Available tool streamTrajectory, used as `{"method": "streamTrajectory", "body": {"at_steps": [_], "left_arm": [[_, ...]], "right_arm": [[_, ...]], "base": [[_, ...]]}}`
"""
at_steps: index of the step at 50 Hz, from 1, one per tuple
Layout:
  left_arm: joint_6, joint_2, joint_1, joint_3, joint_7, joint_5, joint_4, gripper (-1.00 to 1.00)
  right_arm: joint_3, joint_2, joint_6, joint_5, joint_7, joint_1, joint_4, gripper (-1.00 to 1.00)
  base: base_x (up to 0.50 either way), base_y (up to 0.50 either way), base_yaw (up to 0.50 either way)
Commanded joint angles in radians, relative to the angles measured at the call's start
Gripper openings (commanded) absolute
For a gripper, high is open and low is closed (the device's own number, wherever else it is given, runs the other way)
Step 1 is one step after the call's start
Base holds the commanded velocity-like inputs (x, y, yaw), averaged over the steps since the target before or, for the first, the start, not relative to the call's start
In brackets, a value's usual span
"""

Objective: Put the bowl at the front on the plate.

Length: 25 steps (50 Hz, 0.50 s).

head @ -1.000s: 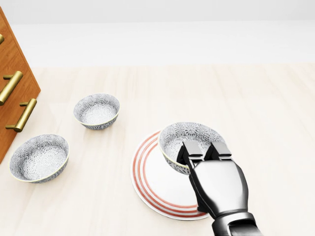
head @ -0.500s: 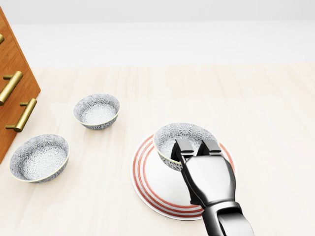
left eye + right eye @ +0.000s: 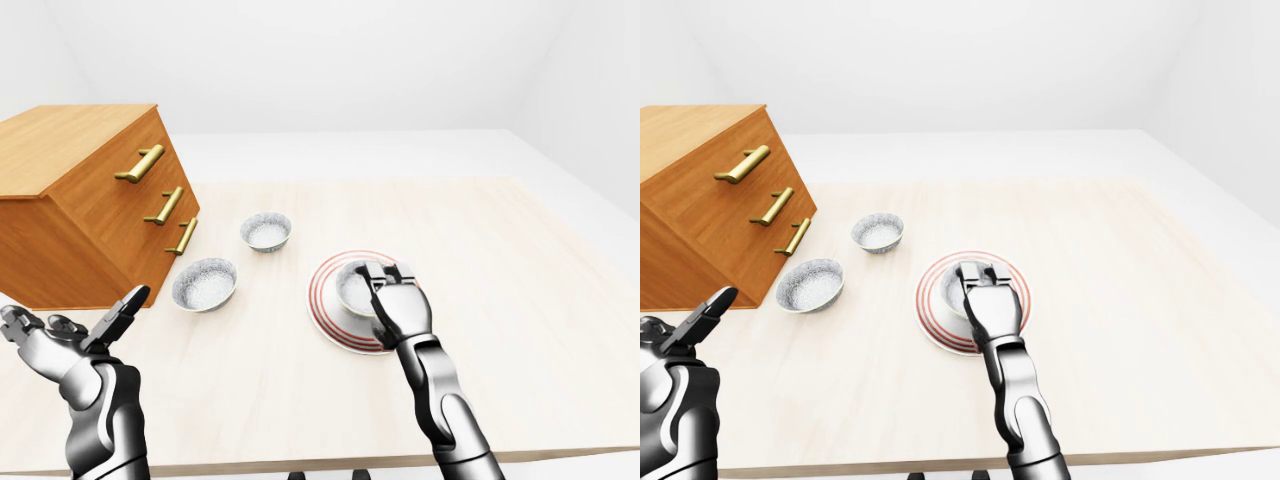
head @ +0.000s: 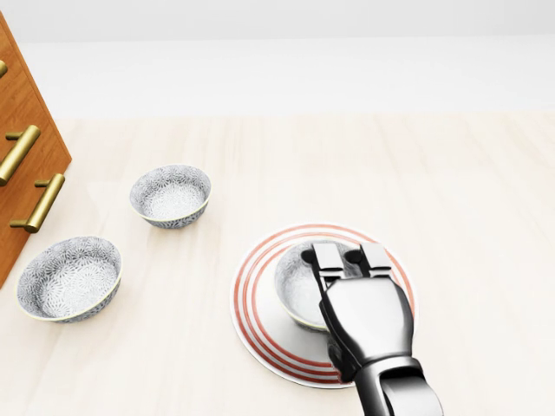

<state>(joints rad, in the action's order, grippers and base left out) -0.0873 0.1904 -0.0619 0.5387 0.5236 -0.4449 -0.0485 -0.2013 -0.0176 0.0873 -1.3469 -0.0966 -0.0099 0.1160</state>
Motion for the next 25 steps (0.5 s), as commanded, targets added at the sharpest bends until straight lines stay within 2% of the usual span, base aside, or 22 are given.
{"method": "streamTrajectory", "body": {"at_steps": [1,16,25], "left_arm": [[0.0,0.0,0.0,0.001,0.0,-0.002,-0.001,1.0],[0.0,0.001,-0.003,-0.002,0.0,-0.002,0.011,1.0],[0.0,0.003,-0.004,-0.004,0.0,-0.001,0.016,1.0]], "right_arm": [[0.005,-0.003,0.0,-0.026,0.003,0.001,0.009,1.0],[0.008,-0.002,0.0,-0.036,-0.019,-0.009,0.036,1.0],[-0.006,0.007,0.0,-0.072,-0.087,0.015,0.154,1.0]], "base": [[0.0,0.0,0.0],[0.0,0.0,0.0],[0.0,0.0,0.0]]}}
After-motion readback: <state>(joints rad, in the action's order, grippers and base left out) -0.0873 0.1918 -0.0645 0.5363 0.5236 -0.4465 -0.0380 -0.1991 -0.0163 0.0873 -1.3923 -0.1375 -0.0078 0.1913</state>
